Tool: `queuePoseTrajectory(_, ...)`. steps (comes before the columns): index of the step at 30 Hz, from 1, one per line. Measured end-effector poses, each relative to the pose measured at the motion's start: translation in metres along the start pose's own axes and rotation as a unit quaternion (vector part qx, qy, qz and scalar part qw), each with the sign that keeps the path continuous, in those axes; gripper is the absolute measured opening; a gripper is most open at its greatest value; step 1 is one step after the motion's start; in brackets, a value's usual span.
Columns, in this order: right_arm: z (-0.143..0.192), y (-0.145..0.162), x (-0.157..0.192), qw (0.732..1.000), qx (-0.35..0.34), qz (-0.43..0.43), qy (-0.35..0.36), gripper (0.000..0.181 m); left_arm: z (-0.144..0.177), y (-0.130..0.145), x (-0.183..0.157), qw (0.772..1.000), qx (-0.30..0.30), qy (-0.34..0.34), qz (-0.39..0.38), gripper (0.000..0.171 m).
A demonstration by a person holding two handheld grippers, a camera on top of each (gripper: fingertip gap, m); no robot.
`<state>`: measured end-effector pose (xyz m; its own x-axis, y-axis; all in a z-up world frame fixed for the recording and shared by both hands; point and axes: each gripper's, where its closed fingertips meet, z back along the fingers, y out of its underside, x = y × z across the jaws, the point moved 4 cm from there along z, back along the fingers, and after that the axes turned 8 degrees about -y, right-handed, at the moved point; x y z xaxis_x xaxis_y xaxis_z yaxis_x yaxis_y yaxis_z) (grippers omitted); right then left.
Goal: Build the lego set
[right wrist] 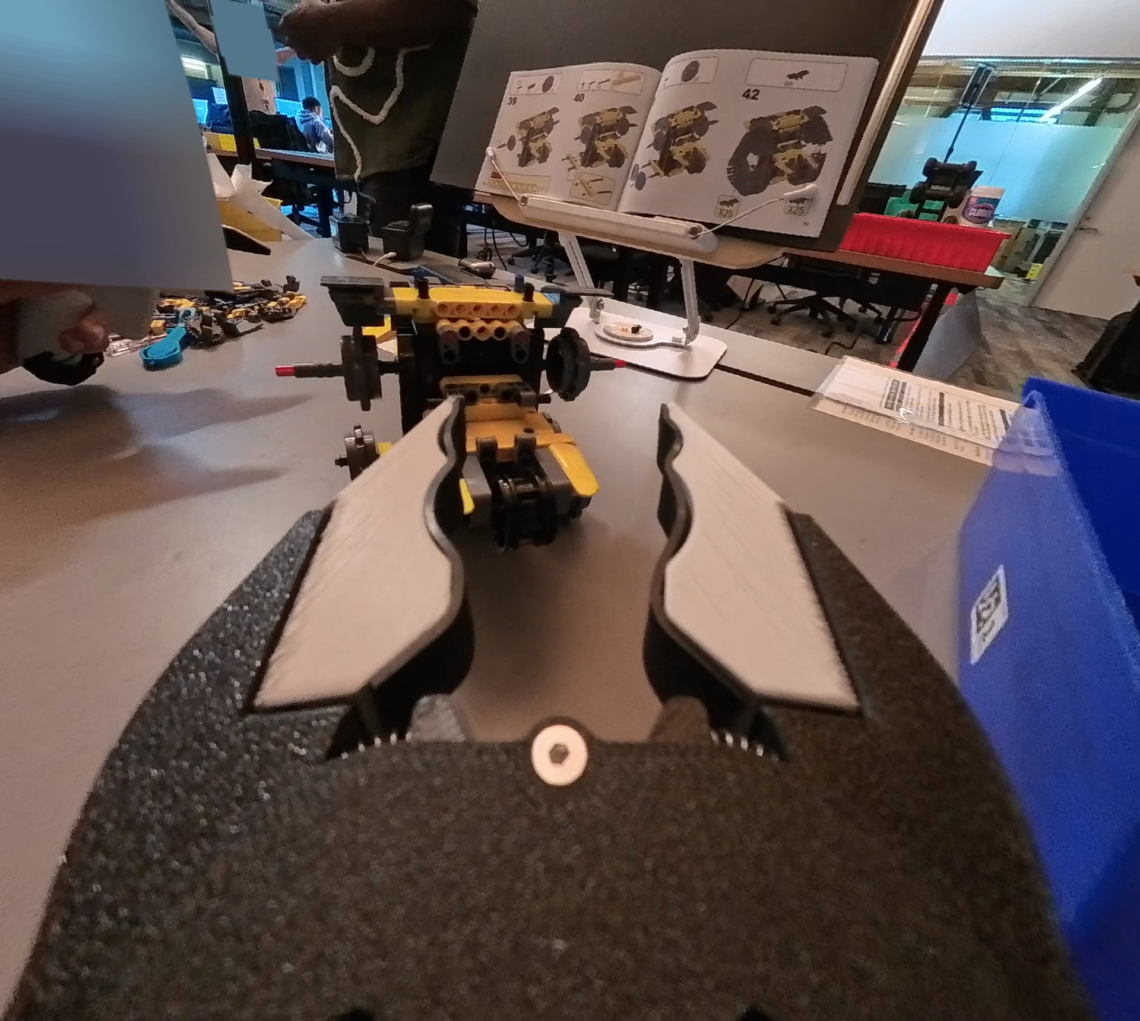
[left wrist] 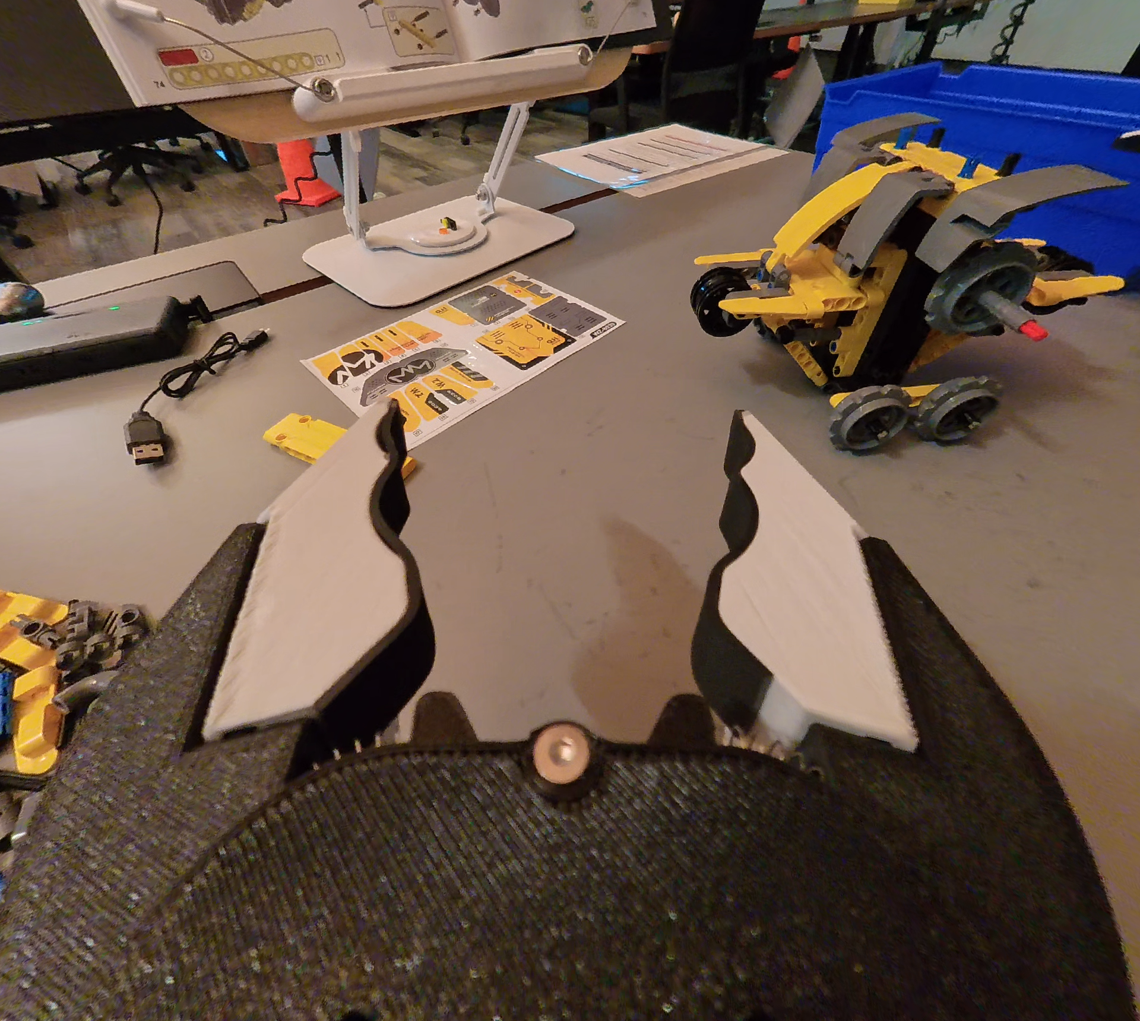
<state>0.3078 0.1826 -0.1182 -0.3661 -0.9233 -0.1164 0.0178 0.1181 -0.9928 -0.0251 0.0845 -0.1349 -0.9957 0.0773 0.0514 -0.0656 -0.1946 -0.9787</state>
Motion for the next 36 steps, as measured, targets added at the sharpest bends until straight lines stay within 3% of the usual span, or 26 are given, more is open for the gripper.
queuePoseTrajectory(11, 0.000, 0.000, 0.000, 1.000, -0.001, -0.002, -0.002, 0.062, -0.004, 0.008, -0.013, 0.999, 0.029, 0.045, -0.011, 0.085)
queuePoseTrajectory(29, 0.000, 0.000, -0.003, 1.000, -0.001, -0.004, 0.008, 0.062, -0.002, 0.010, -0.049, 0.992, 0.036, 0.101, -0.060, 0.088)
queuePoseTrajectory(36, 0.000, 0.000, -0.003, 1.000, 0.000, -0.002, 0.009, 0.062, -0.004, 0.013, -0.049, 0.992, 0.045, 0.090, -0.073, 0.091)
